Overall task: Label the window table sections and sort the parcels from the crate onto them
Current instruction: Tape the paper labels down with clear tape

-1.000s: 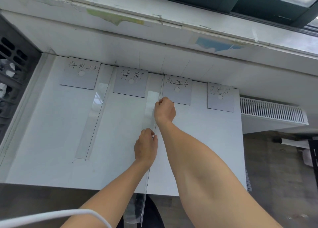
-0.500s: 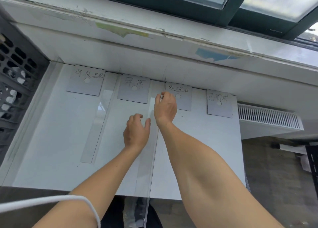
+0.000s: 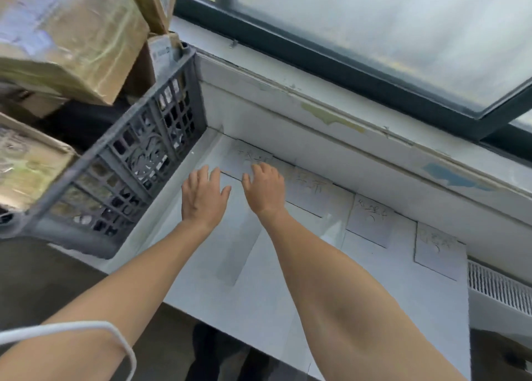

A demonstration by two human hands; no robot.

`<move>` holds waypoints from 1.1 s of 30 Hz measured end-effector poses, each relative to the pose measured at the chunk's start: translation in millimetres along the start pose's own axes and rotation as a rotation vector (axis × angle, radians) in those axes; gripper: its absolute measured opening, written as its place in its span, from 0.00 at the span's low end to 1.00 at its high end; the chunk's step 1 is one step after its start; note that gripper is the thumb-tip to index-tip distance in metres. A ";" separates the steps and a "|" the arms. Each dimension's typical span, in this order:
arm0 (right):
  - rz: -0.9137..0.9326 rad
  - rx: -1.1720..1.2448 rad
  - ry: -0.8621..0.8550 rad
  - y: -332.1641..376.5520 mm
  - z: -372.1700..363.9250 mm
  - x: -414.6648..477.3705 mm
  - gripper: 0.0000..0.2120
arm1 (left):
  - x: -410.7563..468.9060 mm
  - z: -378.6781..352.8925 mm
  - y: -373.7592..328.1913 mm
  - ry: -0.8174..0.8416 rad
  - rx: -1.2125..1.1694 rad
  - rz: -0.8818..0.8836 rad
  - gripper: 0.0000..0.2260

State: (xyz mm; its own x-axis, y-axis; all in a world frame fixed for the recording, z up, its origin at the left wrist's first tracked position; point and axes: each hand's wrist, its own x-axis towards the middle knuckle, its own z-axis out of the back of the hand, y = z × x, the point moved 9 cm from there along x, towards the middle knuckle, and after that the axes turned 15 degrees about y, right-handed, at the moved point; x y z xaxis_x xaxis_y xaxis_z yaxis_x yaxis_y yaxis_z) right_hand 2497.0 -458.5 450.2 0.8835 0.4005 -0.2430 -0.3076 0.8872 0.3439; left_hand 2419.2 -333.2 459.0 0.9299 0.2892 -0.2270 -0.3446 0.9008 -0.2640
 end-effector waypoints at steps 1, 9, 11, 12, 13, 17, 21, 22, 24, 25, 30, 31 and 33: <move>0.028 -0.024 0.013 16.2 -6.7 3.2 0.18 | 0.4 3.8 16.4 0.004 0.025 0.011 0.22; 0.146 -0.159 0.104 107.5 -54.3 29.0 0.19 | 0.3 7.8 112.3 0.093 0.123 0.091 0.22; 0.165 -0.204 0.119 123.4 -65.5 35.0 0.19 | 0.2 -2.8 121.1 0.137 0.143 0.088 0.22; 0.173 -0.219 0.126 130.3 -70.3 38.1 0.19 | 0.8 -7.9 124.5 0.156 0.158 0.092 0.21; 0.173 -0.228 0.135 135.4 -75.0 41.8 0.19 | 1.9 -13.0 127.8 0.178 0.172 0.101 0.21; 0.008 -0.121 0.160 134.9 -89.0 58.1 0.16 | 8.0 -34.9 141.5 0.294 0.116 0.160 0.14; -0.293 0.263 0.180 112.8 -104.0 70.0 0.15 | 10.6 -52.1 147.4 0.340 0.077 0.166 0.06; -0.303 0.274 0.186 113.3 -107.1 73.6 0.16 | 11.2 -55.5 149.2 0.346 0.076 0.163 0.07; -0.316 0.294 0.188 113.3 -110.2 79.7 0.16 | 12.4 -59.5 151.5 0.333 0.080 0.150 0.09; -0.330 0.321 0.190 112.2 -111.6 82.7 0.17 | 13.4 -59.7 152.2 0.323 0.085 0.145 0.10; -0.407 0.459 0.186 103.1 -115.7 100.2 0.14 | 15.4 -57.7 154.7 0.305 0.072 0.155 0.09; -0.415 0.468 0.183 101.8 -115.1 102.3 0.13 | 14.7 -56.3 154.5 0.298 0.068 0.155 0.08; -0.429 0.482 0.182 100.0 -114.4 104.1 0.15 | 12.5 -51.1 152.5 0.278 0.077 0.150 0.08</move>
State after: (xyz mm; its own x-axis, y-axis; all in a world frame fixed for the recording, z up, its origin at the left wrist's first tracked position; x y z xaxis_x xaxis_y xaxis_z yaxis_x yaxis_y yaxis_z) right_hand 2517.8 -301.9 355.5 0.8054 0.1049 -0.5833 0.2875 0.7915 0.5393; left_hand 2371.8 -208.7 367.9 0.7950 0.3310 -0.5084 -0.4550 0.8796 -0.1388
